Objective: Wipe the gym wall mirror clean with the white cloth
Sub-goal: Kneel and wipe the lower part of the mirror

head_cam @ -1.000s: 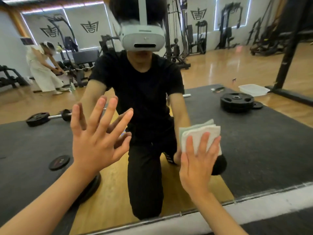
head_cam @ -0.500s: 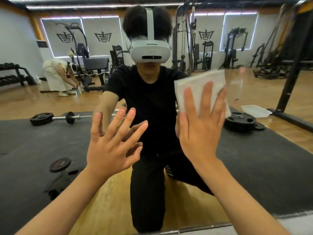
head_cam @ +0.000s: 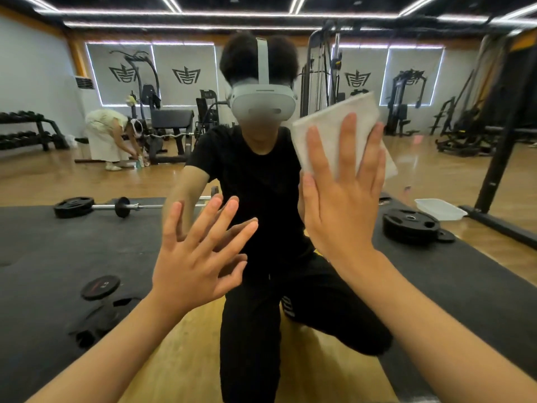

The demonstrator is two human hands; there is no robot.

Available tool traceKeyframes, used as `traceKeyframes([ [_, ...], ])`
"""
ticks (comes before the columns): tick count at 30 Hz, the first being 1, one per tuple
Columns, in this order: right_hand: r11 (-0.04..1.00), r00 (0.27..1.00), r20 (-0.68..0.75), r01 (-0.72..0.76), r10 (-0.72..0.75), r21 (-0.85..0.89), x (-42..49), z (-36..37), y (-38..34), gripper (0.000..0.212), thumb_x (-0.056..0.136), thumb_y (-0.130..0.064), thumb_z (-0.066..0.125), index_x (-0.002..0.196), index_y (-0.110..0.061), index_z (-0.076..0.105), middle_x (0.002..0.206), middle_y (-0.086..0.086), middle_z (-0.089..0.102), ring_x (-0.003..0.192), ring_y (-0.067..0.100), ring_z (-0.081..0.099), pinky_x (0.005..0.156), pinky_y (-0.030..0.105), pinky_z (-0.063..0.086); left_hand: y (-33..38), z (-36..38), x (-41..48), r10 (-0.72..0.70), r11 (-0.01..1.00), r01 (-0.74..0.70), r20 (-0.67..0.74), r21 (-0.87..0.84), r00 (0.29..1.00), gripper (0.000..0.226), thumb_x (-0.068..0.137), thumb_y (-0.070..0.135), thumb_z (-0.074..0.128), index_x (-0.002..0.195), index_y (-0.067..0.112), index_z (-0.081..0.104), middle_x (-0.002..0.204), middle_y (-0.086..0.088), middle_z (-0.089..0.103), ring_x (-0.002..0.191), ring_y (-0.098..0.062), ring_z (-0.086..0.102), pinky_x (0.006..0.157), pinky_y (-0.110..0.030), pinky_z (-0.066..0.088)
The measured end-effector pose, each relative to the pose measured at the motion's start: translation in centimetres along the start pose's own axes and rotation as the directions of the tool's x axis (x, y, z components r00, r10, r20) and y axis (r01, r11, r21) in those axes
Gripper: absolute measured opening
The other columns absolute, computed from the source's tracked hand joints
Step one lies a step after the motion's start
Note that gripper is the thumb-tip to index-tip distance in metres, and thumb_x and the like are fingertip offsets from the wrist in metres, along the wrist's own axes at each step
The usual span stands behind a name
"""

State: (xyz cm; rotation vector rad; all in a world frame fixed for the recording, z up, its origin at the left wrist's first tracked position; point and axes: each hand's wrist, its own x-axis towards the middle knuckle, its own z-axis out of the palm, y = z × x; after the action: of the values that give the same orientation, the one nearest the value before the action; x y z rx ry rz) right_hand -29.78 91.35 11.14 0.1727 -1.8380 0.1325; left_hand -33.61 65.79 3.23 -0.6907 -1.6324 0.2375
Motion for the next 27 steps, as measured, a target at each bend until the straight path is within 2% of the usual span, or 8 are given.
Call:
traceKeyframes([
  [3,0.999,0.999,0.032,-0.032,0.031,0.006,-6.4,0.9,2.1,0.054,0.114,-0.041,0.031,0.165,-0.026,0.031,0.174,0.015,0.008,0.158,0.050,0.005,0.127,0.061,0.013,0.1,0.0,0.2,-0.003,1.000,0.003,-0.020,-0.006,1.000,0.070,0.097,0.052,0.057,0.161,0.028,0.044,0.172,-0.012,0.029,0.160,-0.032,0.025,0.126,-0.067,0.011],
  [7,0.993,0.975,0.184,-0.120,0.122,-0.022,-14.8,1.0,4.8,0.053,0.113,-0.046,0.021,0.159,-0.021,0.035,0.174,0.015,0.004,0.154,0.052,0.008,0.117,0.067,0.020,0.0,-0.1,0.2,0.000,1.000,0.000,-0.016,-0.008,1.000,0.068,0.098,0.052,0.056,0.161,0.027,0.044,0.172,-0.013,0.030,0.159,-0.033,0.026,0.127,-0.067,0.010],
  [9,0.991,0.974,0.185,-0.135,0.134,-0.009,-14.4,0.7,4.6,0.053,0.113,-0.045,0.019,0.160,-0.022,0.032,0.173,0.017,0.004,0.153,0.054,0.007,0.118,0.068,0.017,0.0,-0.1,0.2,-0.003,1.000,0.003,-0.017,-0.010,1.000,0.069,0.097,0.052,0.056,0.161,0.027,0.044,0.171,-0.012,0.030,0.159,-0.033,0.027,0.127,-0.067,0.010],
  [11,0.990,0.983,0.123,-0.140,0.138,0.011,-10.6,0.3,3.3,0.055,0.113,-0.044,0.019,0.164,-0.025,0.026,0.173,0.019,0.004,0.155,0.055,0.002,0.123,0.066,0.012,0.1,-0.1,0.2,-0.003,1.000,0.003,-0.020,-0.011,1.000,0.068,0.098,0.052,0.055,0.161,0.027,0.043,0.171,-0.013,0.031,0.159,-0.033,0.027,0.127,-0.067,0.010],
  [14,0.998,0.998,0.018,-0.064,0.064,0.014,-2.6,0.1,0.2,0.056,0.113,-0.040,0.031,0.167,-0.025,0.024,0.174,0.020,0.009,0.156,0.055,0.001,0.128,0.063,0.008,0.1,-0.1,0.3,-0.002,1.000,0.002,-0.011,-0.016,1.000,0.068,0.099,0.052,0.054,0.161,0.027,0.042,0.171,-0.013,0.031,0.160,-0.033,0.025,0.126,-0.068,0.011],
  [18,1.000,1.000,-0.028,0.009,-0.009,0.008,2.9,-0.2,-2.5,0.055,0.113,-0.037,0.039,0.166,-0.029,0.027,0.174,0.017,0.014,0.158,0.051,0.006,0.130,0.056,0.006,0.1,-0.2,0.2,-0.007,1.000,0.007,-0.003,-0.011,1.000,0.068,0.099,0.052,0.052,0.162,0.028,0.041,0.172,-0.013,0.028,0.160,-0.033,0.024,0.126,-0.068,0.011],
  [23,0.992,0.991,0.034,0.127,-0.126,-0.023,-1.0,-0.6,1.5,0.056,0.113,-0.040,0.036,0.167,-0.029,0.023,0.174,0.014,0.007,0.160,0.046,-0.001,0.130,0.056,0.005,0.2,-0.4,0.3,-0.017,1.000,0.017,-0.005,-0.019,1.000,0.066,0.099,0.052,0.054,0.160,0.028,0.043,0.171,-0.012,0.029,0.158,-0.033,0.028,0.127,-0.067,0.011],
  [27,0.996,0.991,0.129,0.047,-0.038,-0.073,-7.8,-1.0,6.1,0.058,0.113,-0.044,0.026,0.168,-0.029,0.017,0.175,0.016,0.005,0.158,0.051,0.003,0.128,0.061,0.009,0.2,-0.3,0.3,-0.011,0.999,0.011,-0.016,-0.034,1.000,0.069,0.097,0.052,0.057,0.160,0.028,0.043,0.170,-0.012,0.031,0.157,-0.033,0.030,0.126,-0.068,0.014],
])
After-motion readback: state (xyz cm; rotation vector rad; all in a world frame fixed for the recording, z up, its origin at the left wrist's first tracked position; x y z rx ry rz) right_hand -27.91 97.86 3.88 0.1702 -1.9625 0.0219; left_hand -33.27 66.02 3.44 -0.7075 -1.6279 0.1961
